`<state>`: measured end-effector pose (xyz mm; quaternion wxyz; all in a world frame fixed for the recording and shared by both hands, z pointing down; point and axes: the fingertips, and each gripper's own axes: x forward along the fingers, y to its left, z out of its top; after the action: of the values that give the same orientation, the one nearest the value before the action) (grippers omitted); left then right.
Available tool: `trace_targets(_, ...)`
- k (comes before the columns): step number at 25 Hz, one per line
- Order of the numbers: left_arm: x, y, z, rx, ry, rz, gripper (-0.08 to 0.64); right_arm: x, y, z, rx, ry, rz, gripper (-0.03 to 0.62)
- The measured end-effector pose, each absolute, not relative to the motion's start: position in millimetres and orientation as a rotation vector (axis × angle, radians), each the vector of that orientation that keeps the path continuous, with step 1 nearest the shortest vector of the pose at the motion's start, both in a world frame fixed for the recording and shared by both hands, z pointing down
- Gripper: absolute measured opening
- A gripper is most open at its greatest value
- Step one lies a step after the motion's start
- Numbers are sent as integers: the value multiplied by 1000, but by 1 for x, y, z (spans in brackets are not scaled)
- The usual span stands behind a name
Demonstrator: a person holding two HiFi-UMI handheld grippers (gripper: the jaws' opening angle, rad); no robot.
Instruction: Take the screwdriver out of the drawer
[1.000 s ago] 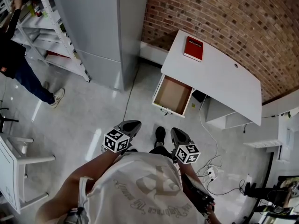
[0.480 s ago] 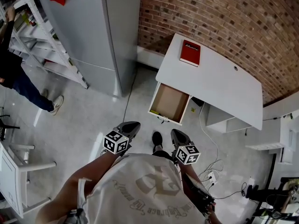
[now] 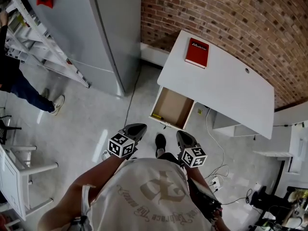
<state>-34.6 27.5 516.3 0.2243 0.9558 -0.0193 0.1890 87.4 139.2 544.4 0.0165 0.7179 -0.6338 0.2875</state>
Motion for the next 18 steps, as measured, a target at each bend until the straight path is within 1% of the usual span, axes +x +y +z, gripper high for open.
trace_targets(18,45,-13,525,2576,-297,500,11,174,72,567,1896,-2149,880,6)
